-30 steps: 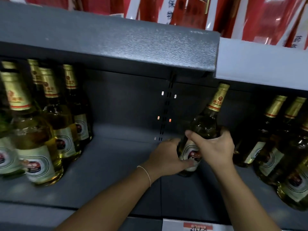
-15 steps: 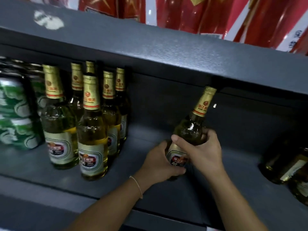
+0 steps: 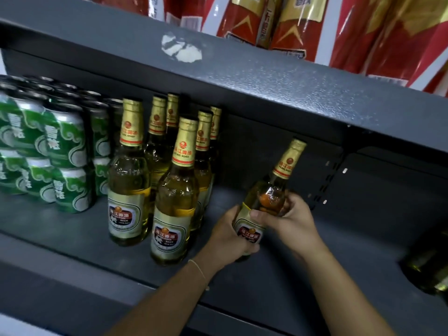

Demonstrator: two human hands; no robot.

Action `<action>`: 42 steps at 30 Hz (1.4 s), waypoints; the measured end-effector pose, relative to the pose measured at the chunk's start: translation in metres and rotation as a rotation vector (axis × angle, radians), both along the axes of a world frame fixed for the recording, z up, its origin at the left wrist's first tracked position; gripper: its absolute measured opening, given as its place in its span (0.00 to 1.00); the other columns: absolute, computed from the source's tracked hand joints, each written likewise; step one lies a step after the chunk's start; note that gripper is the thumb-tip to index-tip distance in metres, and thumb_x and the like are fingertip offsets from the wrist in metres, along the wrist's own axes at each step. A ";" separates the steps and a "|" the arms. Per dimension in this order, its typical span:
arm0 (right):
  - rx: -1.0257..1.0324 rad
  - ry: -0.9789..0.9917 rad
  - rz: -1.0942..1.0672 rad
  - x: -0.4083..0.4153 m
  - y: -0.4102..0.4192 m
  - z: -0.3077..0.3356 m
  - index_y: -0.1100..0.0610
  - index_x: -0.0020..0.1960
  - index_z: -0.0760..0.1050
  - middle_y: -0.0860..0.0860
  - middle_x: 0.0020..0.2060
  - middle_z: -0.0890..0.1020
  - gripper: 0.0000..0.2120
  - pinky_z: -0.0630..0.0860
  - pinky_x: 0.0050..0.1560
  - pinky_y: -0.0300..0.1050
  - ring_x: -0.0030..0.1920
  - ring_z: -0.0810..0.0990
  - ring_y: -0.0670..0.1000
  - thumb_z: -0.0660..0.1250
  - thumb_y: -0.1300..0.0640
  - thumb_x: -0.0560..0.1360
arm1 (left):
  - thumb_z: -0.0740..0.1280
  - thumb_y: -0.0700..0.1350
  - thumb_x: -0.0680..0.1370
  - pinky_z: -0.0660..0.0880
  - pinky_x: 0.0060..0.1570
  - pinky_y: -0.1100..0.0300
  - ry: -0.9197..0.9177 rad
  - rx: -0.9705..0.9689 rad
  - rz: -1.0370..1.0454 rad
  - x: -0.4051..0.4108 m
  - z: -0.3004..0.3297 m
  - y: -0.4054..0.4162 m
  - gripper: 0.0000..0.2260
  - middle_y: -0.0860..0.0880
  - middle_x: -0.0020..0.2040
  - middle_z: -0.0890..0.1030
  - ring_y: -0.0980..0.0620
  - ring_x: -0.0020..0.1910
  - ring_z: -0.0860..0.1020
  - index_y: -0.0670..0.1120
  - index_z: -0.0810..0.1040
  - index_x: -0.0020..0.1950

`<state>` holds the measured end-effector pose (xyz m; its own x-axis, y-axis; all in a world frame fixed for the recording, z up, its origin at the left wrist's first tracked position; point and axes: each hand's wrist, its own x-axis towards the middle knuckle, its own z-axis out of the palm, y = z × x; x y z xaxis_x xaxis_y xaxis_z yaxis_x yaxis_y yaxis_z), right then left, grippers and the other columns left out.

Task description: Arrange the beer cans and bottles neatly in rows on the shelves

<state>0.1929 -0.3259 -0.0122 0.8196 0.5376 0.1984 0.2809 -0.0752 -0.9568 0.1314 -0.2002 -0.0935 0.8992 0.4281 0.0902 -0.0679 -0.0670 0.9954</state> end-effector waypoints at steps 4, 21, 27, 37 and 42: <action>-0.004 0.000 -0.050 0.004 0.018 -0.001 0.61 0.54 0.78 0.54 0.47 0.87 0.20 0.83 0.45 0.44 0.48 0.86 0.53 0.78 0.70 0.65 | 0.76 0.34 0.63 0.79 0.54 0.56 -0.012 0.029 0.037 0.004 -0.002 0.003 0.28 0.53 0.49 0.84 0.55 0.50 0.82 0.57 0.76 0.57; -0.154 -0.129 -0.106 0.032 0.078 -0.007 0.45 0.57 0.73 0.45 0.51 0.83 0.23 0.81 0.53 0.47 0.52 0.82 0.47 0.79 0.52 0.67 | 0.66 0.40 0.70 0.66 0.71 0.52 0.197 0.216 0.255 0.013 -0.020 0.013 0.32 0.47 0.69 0.69 0.48 0.70 0.68 0.48 0.63 0.74; -0.228 -0.218 -0.139 0.038 0.081 -0.008 0.51 0.67 0.72 0.45 0.53 0.80 0.29 0.79 0.57 0.47 0.53 0.79 0.47 0.77 0.48 0.69 | 0.64 0.42 0.66 0.68 0.70 0.51 0.164 0.137 0.232 0.020 -0.024 0.015 0.34 0.51 0.67 0.72 0.53 0.67 0.70 0.54 0.65 0.73; -0.165 -0.062 -0.043 0.044 0.077 -0.042 0.56 0.61 0.73 0.51 0.52 0.83 0.21 0.77 0.64 0.52 0.50 0.83 0.45 0.73 0.69 0.72 | 0.63 0.45 0.64 0.66 0.71 0.52 0.167 0.097 0.185 0.027 -0.029 0.020 0.38 0.55 0.68 0.71 0.56 0.68 0.69 0.59 0.61 0.74; -0.120 -0.055 -0.045 0.046 0.084 -0.045 0.55 0.60 0.72 0.55 0.56 0.82 0.20 0.76 0.64 0.50 0.56 0.82 0.51 0.71 0.69 0.73 | 0.62 0.44 0.66 0.61 0.74 0.51 0.202 0.063 0.151 0.022 -0.022 0.022 0.40 0.53 0.75 0.64 0.53 0.73 0.63 0.57 0.55 0.78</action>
<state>0.2392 -0.2422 -0.0571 0.8329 0.5234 0.1796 0.3260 -0.2020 -0.9235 0.1529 -0.1786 -0.1156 0.8282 0.5579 -0.0540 0.1474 -0.1238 0.9813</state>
